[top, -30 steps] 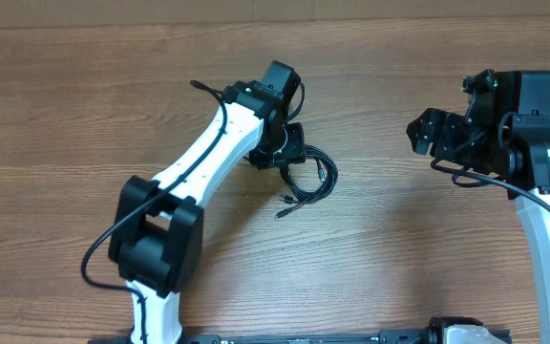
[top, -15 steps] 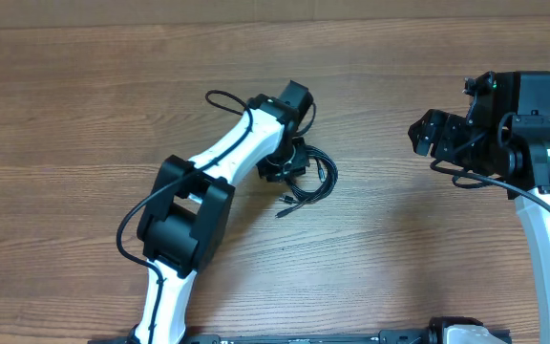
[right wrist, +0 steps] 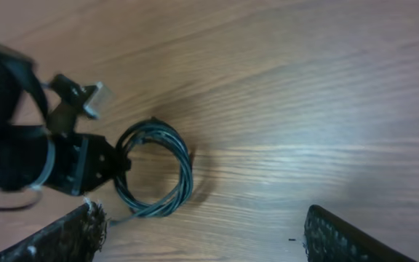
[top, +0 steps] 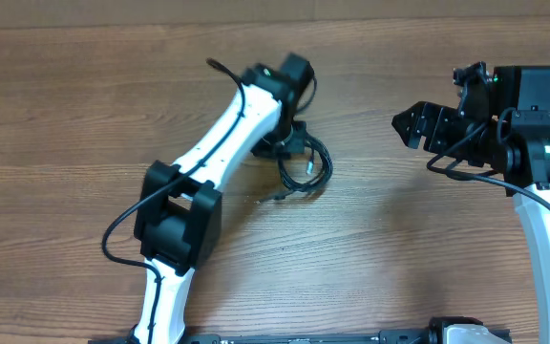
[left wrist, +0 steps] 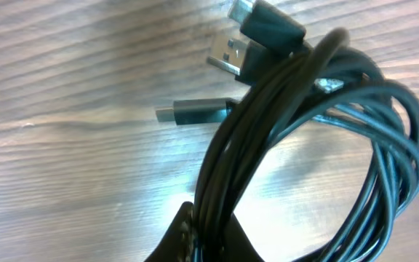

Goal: Untangle cables

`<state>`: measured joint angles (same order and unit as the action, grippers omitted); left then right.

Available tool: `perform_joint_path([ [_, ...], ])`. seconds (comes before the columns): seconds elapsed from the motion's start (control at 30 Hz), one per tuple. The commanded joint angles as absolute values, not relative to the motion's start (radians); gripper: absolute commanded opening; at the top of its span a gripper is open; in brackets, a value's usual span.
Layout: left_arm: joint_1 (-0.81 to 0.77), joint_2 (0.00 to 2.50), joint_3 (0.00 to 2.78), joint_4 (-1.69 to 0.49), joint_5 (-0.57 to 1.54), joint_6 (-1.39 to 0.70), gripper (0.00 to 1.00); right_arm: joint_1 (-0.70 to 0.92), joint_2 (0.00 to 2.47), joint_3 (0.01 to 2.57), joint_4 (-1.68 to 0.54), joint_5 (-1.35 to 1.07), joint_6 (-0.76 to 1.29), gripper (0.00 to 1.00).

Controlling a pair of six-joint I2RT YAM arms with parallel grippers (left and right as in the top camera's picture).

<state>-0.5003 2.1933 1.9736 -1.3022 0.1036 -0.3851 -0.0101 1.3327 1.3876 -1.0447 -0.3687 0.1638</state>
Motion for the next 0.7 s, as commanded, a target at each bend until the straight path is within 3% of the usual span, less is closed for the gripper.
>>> perform_joint_path([
  [0.0,-0.451,2.172,2.157,-1.462,0.153,-0.238,0.04,0.06,1.343,1.417,-0.995,-0.429,0.153,0.84],
  [0.4,-0.321,2.171,2.26,-1.62,0.122,-0.174,0.04,0.364,1.546,1.418,-0.793,-0.428,0.239,0.68],
  [0.67,-0.314,2.159,2.26,-1.644,0.124,-0.11,0.04,0.456,1.677,1.417,-0.712,-0.449,0.101,0.66],
])
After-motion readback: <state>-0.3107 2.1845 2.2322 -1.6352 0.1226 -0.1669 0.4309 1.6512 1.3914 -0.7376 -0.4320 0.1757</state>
